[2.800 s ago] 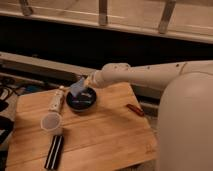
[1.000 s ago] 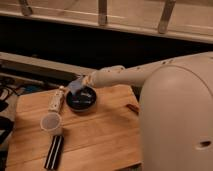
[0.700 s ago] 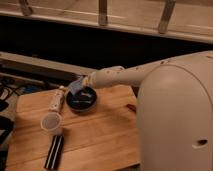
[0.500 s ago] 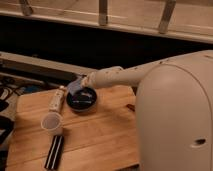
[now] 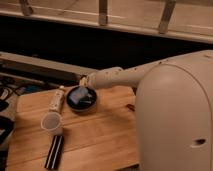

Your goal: Place the white sponge in the ceramic bowl

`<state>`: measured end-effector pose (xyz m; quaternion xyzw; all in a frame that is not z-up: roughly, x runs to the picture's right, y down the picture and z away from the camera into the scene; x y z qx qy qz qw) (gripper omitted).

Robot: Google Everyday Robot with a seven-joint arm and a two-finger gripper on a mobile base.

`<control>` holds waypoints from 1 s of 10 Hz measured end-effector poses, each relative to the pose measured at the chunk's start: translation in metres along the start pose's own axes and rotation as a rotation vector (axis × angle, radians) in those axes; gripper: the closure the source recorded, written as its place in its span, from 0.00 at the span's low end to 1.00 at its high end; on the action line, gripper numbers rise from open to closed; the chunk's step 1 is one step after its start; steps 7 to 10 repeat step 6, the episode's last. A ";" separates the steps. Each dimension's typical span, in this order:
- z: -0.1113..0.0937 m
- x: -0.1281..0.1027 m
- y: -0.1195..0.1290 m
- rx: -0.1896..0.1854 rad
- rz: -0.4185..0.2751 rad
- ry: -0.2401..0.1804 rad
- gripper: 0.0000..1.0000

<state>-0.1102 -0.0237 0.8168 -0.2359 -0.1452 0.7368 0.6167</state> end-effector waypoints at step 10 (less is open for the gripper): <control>0.000 0.003 -0.001 0.000 -0.002 0.001 0.26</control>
